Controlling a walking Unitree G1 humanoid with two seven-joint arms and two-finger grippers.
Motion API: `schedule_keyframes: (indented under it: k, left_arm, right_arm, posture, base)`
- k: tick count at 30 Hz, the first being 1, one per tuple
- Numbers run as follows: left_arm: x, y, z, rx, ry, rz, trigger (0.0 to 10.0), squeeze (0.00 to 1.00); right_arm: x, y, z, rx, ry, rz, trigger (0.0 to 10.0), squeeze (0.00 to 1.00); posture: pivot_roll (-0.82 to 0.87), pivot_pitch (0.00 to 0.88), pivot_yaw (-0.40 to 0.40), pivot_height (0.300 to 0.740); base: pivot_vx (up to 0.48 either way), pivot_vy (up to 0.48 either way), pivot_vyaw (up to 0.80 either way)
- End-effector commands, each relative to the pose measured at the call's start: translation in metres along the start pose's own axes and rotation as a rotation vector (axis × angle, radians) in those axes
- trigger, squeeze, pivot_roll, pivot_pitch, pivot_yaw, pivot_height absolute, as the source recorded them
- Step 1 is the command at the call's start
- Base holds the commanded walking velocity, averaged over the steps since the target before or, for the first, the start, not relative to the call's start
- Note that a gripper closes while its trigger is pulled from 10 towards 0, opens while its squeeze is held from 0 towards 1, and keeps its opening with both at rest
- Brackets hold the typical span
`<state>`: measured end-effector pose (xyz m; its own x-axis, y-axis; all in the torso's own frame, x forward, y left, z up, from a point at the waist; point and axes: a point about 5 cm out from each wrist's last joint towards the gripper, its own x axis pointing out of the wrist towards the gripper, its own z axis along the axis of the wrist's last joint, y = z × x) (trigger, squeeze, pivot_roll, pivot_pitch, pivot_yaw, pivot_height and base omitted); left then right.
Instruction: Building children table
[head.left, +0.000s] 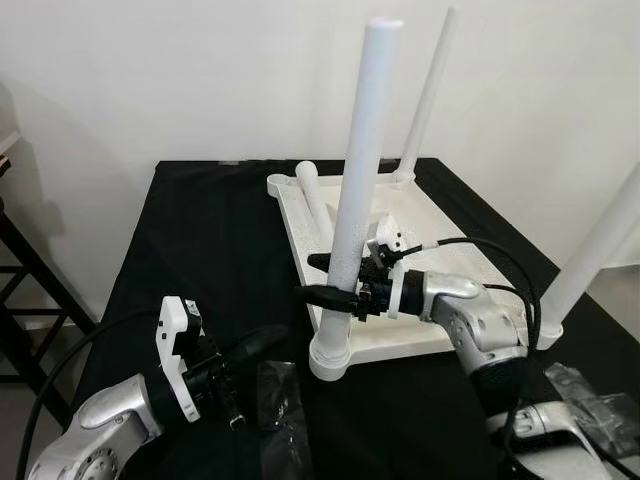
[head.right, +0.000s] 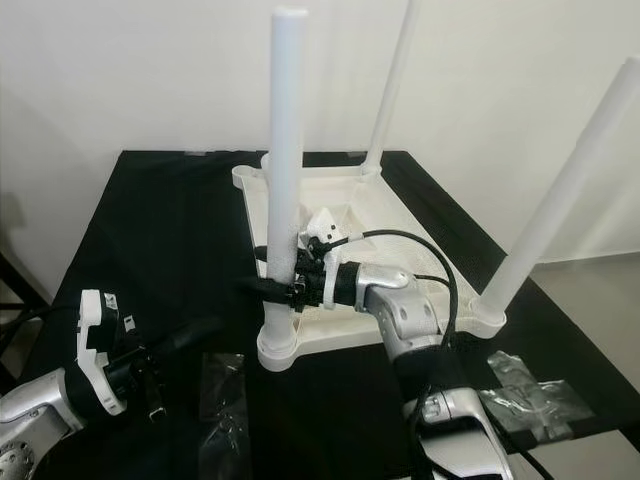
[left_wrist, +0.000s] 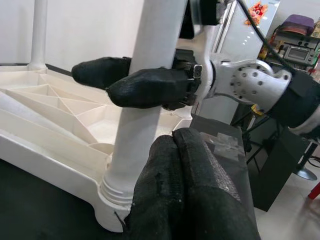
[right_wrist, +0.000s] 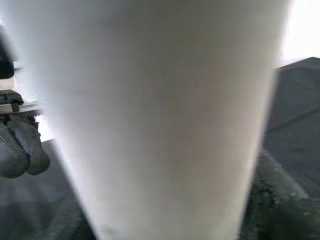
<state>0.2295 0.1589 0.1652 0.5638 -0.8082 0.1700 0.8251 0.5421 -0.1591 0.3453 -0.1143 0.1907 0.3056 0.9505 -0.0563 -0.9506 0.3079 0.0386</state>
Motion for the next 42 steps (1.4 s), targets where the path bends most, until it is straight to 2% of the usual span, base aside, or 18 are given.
schedule_keyframes:
  k: [1,8,12,13,15,16,17,18,19,20,21,22,32,33,36,37,39,42]
  left_arm:
    - [0.0,0.001,-0.003,-0.004,0.009,0.001,10.0,0.0]
    - [0.0,0.0,-0.003,-0.006,0.008,0.0,10.0,0.0]
    - [-0.001,-0.002,-0.002,-0.006,0.004,-0.002,10.0,0.0]
    - [-0.001,-0.002,-0.002,-0.006,0.004,-0.002,10.0,0.0]
    - [-0.002,-0.002,-0.001,-0.005,0.003,-0.002,10.0,0.0]
    - [-0.002,-0.002,-0.001,-0.005,0.003,-0.002,10.0,0.0]
    - [-0.004,-0.002,0.0,-0.004,0.002,-0.001,10.0,0.0]
    - [-0.005,0.0,0.002,-0.004,0.002,-0.001,10.0,0.0]
    - [-0.005,0.0,0.002,-0.004,0.002,-0.001,10.0,0.0]
    - [-0.006,0.001,0.002,-0.005,0.005,-0.003,10.0,0.0]
    - [-0.006,0.001,0.002,-0.005,0.005,-0.003,10.0,0.0]
    - [-0.005,0.001,0.002,-0.01,0.006,-0.007,10.0,0.0]
    - [-0.007,0.002,0.002,-0.001,0.006,0.01,10.0,0.0]
    - [-0.006,0.002,0.002,-0.004,0.007,0.006,10.0,0.0]
    - [-0.006,0.002,0.002,-0.006,0.008,0.003,10.0,0.0]
    - [-0.006,0.002,0.002,-0.008,0.009,0.001,10.0,0.0]
    - [-0.005,0.003,0.002,-0.008,0.008,0.0,10.0,0.0]
    - [-0.004,0.004,0.002,-0.008,0.008,0.0,10.0,0.0]
  right_arm:
    - [-0.008,-0.008,-0.001,0.0,0.012,-0.03,0.0,0.0]
    - [-0.011,-0.011,-0.001,0.007,-0.026,-0.031,0.0,0.0]
    - [-0.017,-0.001,-0.012,0.039,-0.083,-0.19,0.0,0.0]
    - [-0.017,-0.001,-0.012,0.039,-0.083,-0.19,0.0,0.0]
    - [-0.013,0.013,-0.023,0.104,-0.146,-0.342,0.0,0.0]
    - [-0.013,0.013,-0.023,0.104,-0.146,-0.342,0.0,0.0]
    - [-0.006,0.027,-0.035,0.173,-0.208,-0.508,0.0,0.0]
    - [0.011,0.058,-0.055,0.186,-0.151,-0.555,0.0,0.0]
    - [0.011,0.058,-0.055,0.186,-0.151,-0.555,0.0,0.0]
    - [0.018,0.069,-0.052,0.154,-0.173,-0.578,0.0,0.0]
    - [0.018,0.069,-0.052,0.154,-0.173,-0.578,0.0,0.0]
    - [0.017,0.066,-0.06,0.231,-0.166,-0.642,0.0,0.0]
    - [0.018,0.07,-0.059,0.258,-0.16,-0.666,0.0,0.0]
    - [0.018,0.07,-0.057,0.284,-0.164,-0.646,10.0,0.33]
    - [0.019,0.073,-0.054,0.298,-0.168,-0.621,10.0,0.33]
    - [0.021,0.075,-0.048,0.303,-0.184,-0.574,10.0,1.0]
    - [0.021,0.072,-0.038,0.265,-0.193,-0.469,10.0,1.0]
    - [0.02,0.068,-0.034,0.233,-0.186,-0.419,10.0,1.0]
  posture:
    - [0.09,0.0,-0.089,0.74]
    - [0.09,0.0,-0.088,0.74]
    - [0.08,0.0,-0.089,0.74]
    - [0.08,0.0,-0.089,0.74]
    - [0.07,0.0,-0.097,0.74]
    - [0.07,0.0,-0.097,0.74]
    - [0.05,0.0,-0.086,0.74]
    - [0.02,0.0,-0.064,0.74]
    - [0.02,0.0,-0.064,0.74]
    - [0.01,0.0,-0.053,0.74]
    - [0.01,0.0,-0.053,0.74]
    - [0.04,0.0,-0.071,0.74]
    - [0.05,0.0,-0.076,0.74]
    - [0.05,0.0,-0.075,0.74]
    - [0.06,0.0,-0.075,0.74]
    - [0.06,0.0,-0.076,0.74]
    - [0.06,0.0,-0.071,0.74]
    - [0.06,0.0,-0.07,0.74]
  base:
    - [0.0,0.0,0.0]
    - [0.0,0.0,0.0]
    - [0.0,0.0,0.0]
    - [0.0,0.0,0.0]
    - [0.0,0.0,0.0]
    - [0.0,0.0,0.0]
    - [0.0,0.0,0.0]
    - [0.0,0.0,0.0]
    - [0.0,0.0,0.0]
    - [0.0,0.0,0.0]
    - [0.0,0.0,0.0]
    - [0.0,0.0,0.0]
    - [0.0,0.0,0.0]
    - [0.0,0.0,0.0]
    - [0.0,0.0,0.0]
    - [0.0,0.0,0.0]
    - [0.0,0.0,0.0]
    - [0.0,0.0,0.0]
